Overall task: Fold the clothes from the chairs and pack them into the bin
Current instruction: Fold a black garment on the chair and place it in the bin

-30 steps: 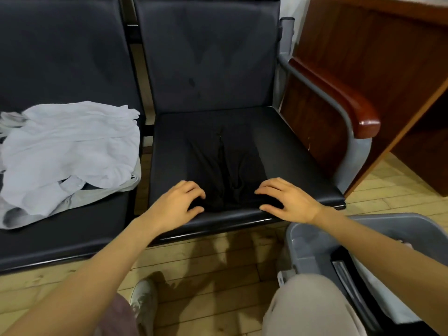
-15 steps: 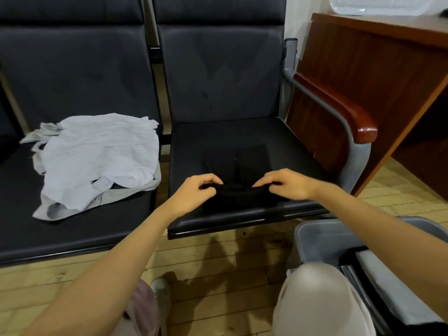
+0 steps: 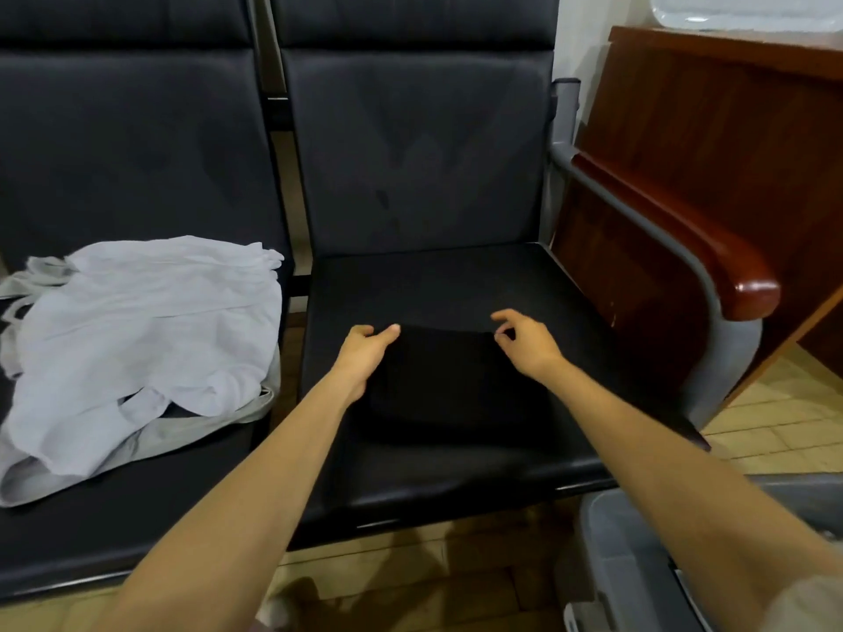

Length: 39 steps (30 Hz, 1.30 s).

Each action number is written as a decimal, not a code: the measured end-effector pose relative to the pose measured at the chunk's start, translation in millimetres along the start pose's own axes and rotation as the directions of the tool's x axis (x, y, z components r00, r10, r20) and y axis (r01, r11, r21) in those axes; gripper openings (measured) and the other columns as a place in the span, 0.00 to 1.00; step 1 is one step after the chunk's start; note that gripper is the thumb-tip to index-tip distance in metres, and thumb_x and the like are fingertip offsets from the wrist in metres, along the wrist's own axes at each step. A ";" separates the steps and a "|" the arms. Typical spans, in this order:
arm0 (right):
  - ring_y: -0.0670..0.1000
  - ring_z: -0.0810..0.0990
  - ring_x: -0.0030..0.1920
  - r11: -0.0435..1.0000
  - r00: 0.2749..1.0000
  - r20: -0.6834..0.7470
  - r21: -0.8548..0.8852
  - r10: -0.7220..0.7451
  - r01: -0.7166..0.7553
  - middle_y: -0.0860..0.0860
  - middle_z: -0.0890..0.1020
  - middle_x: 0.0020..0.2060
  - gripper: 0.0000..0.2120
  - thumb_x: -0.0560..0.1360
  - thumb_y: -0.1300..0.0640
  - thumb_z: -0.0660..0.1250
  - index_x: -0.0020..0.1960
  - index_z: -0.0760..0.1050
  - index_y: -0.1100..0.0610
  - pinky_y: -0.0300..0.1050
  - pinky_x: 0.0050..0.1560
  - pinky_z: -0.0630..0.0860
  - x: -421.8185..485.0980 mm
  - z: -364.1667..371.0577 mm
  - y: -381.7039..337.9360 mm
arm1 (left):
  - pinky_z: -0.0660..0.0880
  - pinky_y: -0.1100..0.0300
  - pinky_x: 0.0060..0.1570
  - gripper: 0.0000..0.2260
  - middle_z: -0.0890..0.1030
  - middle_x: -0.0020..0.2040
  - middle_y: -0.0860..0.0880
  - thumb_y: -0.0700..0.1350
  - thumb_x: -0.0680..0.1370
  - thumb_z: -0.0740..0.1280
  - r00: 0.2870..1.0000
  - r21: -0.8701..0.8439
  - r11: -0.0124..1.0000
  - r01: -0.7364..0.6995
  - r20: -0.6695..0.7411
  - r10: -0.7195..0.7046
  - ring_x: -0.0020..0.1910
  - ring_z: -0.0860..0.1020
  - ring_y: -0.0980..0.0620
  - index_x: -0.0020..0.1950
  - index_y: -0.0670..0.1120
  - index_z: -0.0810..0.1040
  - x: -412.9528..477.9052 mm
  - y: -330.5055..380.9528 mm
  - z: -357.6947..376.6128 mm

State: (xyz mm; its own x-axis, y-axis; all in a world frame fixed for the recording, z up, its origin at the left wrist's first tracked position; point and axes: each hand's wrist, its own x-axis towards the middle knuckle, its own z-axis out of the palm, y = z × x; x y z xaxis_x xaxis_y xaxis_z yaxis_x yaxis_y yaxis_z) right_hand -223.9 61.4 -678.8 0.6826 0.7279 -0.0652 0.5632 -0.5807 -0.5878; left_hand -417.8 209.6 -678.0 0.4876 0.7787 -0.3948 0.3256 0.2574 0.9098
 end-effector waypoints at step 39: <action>0.59 0.70 0.64 0.954 0.986 -0.146 -0.275 0.077 -0.115 0.57 0.71 0.65 0.23 0.82 0.45 0.54 0.74 0.62 0.52 0.53 0.63 0.66 -134.0 24.2 -10.6 | 0.53 0.45 0.72 0.26 0.60 0.72 0.40 0.56 0.80 0.60 0.931 0.805 0.592 -0.038 -0.187 0.314 0.73 0.55 0.39 0.69 0.38 0.65 -106.9 -49.3 25.6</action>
State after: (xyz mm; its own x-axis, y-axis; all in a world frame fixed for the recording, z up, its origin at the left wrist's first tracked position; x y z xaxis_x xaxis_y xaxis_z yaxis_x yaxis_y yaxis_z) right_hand -332.6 -21.2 -683.4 0.7846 0.6199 0.0085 0.5871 -0.7385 -0.3315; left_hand -465.2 99.0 -684.0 0.4047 0.9126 -0.0580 0.8266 -0.3379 0.4501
